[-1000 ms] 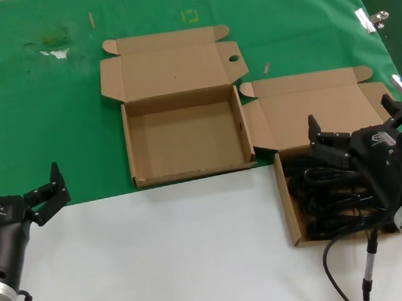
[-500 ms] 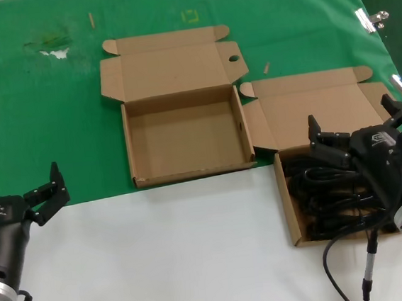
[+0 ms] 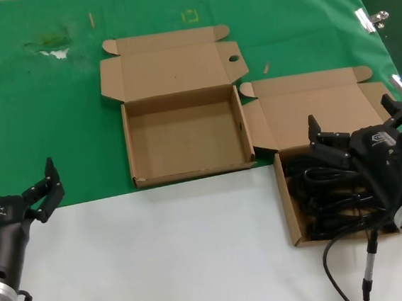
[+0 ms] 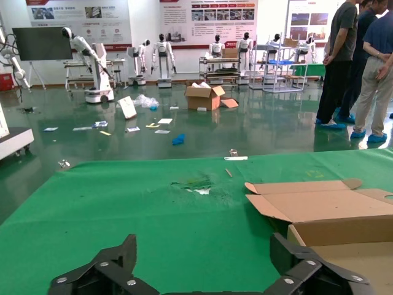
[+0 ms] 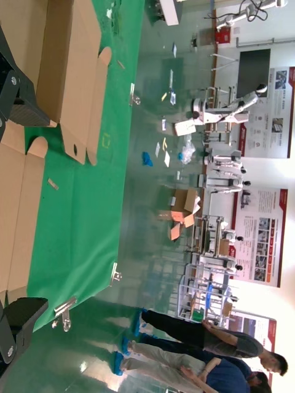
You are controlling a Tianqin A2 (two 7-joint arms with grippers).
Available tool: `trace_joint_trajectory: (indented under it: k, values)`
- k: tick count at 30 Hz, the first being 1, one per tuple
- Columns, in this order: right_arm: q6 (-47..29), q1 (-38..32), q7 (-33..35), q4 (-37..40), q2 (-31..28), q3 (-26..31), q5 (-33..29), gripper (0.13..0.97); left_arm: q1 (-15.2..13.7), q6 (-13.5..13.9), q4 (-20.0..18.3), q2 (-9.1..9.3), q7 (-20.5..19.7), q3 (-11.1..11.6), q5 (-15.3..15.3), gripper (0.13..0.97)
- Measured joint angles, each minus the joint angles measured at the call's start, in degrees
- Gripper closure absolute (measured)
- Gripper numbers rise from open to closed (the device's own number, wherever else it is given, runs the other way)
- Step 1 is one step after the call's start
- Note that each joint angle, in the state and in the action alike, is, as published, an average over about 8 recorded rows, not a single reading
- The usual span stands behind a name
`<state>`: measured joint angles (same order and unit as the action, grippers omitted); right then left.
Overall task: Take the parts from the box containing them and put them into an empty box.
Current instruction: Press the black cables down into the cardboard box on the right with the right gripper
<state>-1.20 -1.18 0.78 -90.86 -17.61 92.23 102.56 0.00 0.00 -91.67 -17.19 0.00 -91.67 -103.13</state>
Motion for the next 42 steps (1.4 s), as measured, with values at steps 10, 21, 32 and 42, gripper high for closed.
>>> trace_joint_trajectory:
  k: [10, 21, 32, 42]
  values:
    - [0.77, 0.04, 0.20, 0.13, -0.89, 0.71, -0.16, 0.129, 0.00, 0.00, 0.00, 0.00, 0.00, 0.00, 0.00, 0.480]
    - [2.28, -0.73, 0.50, -0.03, -5.37, 4.55, 0.38, 0.129, 0.00, 0.00, 0.00, 0.00, 0.00, 0.00, 0.01, 0.727]
    - [-0.11, -4.60, -2.49, -0.64, -18.42, 13.03, 2.19, 0.129, 0.00, 0.00, 0.00, 0.00, 0.00, 0.00, 0.01, 0.851]
    - [-15.10, -11.66, -5.76, 0.13, -29.80, 15.78, 0.17, 0.129, 0.00, 0.00, 0.00, 0.00, 0.00, 0.00, 0.01, 0.939]
